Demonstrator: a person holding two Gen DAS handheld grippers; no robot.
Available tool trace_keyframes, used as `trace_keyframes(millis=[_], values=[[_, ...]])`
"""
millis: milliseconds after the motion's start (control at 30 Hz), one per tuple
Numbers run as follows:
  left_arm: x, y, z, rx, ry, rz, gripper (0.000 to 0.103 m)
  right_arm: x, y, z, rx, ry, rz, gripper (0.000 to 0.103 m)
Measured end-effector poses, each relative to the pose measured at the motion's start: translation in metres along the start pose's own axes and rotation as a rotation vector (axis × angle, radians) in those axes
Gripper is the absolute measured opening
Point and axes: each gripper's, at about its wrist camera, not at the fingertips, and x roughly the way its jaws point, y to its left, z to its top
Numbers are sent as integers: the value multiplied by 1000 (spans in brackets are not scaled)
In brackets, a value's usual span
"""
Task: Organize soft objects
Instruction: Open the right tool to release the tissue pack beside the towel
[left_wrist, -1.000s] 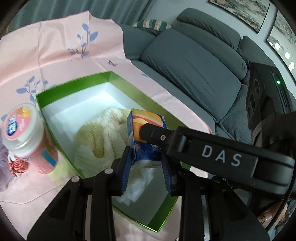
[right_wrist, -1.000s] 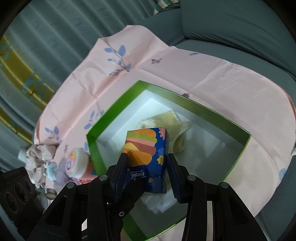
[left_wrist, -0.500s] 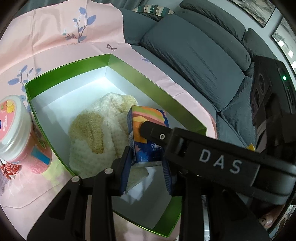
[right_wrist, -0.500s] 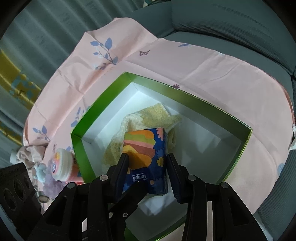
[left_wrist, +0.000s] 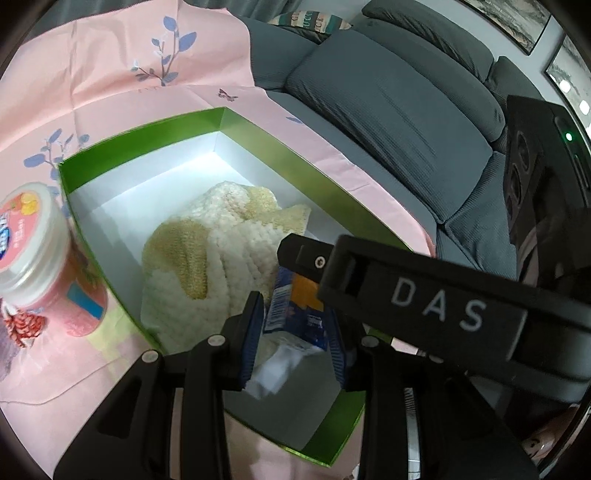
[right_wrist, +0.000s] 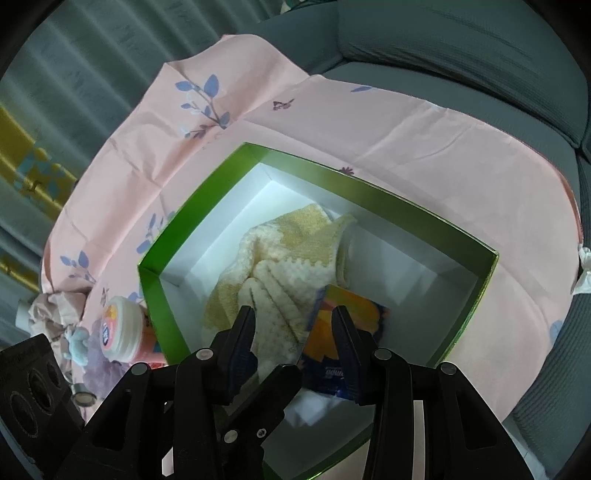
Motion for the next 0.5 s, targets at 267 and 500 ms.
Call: trace_keyframes(millis=[267,500], values=[[-37,-4,-5,25,-70,37,49,-24,10,-1,-29,-95,0,63],[-86,1,-17,7,-156,82,68,-35,25,-5,-63,-130,42,78]])
